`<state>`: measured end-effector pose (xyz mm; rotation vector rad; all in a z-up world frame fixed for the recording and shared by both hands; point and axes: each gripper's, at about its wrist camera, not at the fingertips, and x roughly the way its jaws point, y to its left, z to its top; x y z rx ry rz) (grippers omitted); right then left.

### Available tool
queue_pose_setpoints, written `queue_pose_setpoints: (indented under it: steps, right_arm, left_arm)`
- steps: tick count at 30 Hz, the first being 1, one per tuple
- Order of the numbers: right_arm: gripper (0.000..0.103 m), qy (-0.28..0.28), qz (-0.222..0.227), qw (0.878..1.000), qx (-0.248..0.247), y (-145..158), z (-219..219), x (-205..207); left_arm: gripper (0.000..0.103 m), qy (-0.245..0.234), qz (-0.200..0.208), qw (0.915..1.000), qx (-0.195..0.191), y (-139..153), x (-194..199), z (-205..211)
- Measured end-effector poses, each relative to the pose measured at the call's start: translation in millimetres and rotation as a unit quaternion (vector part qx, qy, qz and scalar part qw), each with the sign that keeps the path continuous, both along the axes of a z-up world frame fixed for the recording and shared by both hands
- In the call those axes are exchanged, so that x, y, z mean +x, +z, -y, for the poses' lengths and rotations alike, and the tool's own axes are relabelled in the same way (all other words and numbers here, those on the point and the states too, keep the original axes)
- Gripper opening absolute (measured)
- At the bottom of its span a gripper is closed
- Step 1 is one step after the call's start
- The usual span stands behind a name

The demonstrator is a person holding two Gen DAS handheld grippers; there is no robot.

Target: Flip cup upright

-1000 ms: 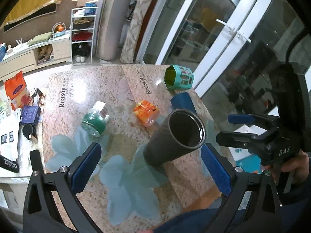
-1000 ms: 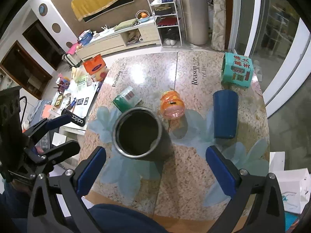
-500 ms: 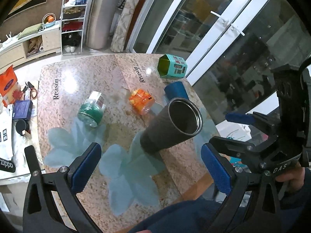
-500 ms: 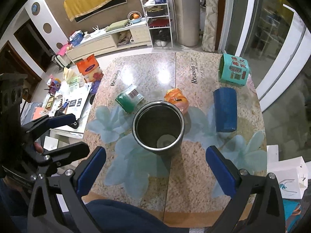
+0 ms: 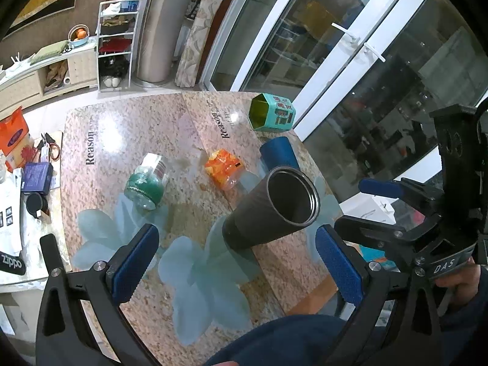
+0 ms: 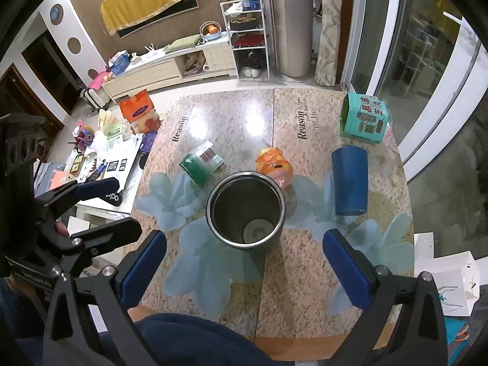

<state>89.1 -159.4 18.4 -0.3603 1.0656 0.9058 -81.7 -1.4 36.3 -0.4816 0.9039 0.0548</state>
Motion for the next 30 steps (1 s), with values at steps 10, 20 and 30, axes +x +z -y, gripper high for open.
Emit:
queue_pose_setpoints:
  steps: [10, 20, 30]
  right_arm:
    - [0.103, -0.002, -0.002, 1.000, -0.001, -0.5, 0.3, -0.9]
    - [0.103, -0.010, -0.002, 1.000, -0.003, -1.3, 2.9, -3.5]
    - [0.103, -0.021, -0.001, 1.000, -0.004, -0.9, 3.8, -5.5]
  left_arm:
    - [0.103, -0.002, -0.001, 1.0000, 0.000, -1.9, -0.1, 1.0]
    - [0.103, -0.008, 0.000, 1.0000, -0.003, -2.7, 1.6, 1.2]
    - [0.103, -0.012, 0.001, 0.9999, 0.000, -3.5, 2.1, 2.4]
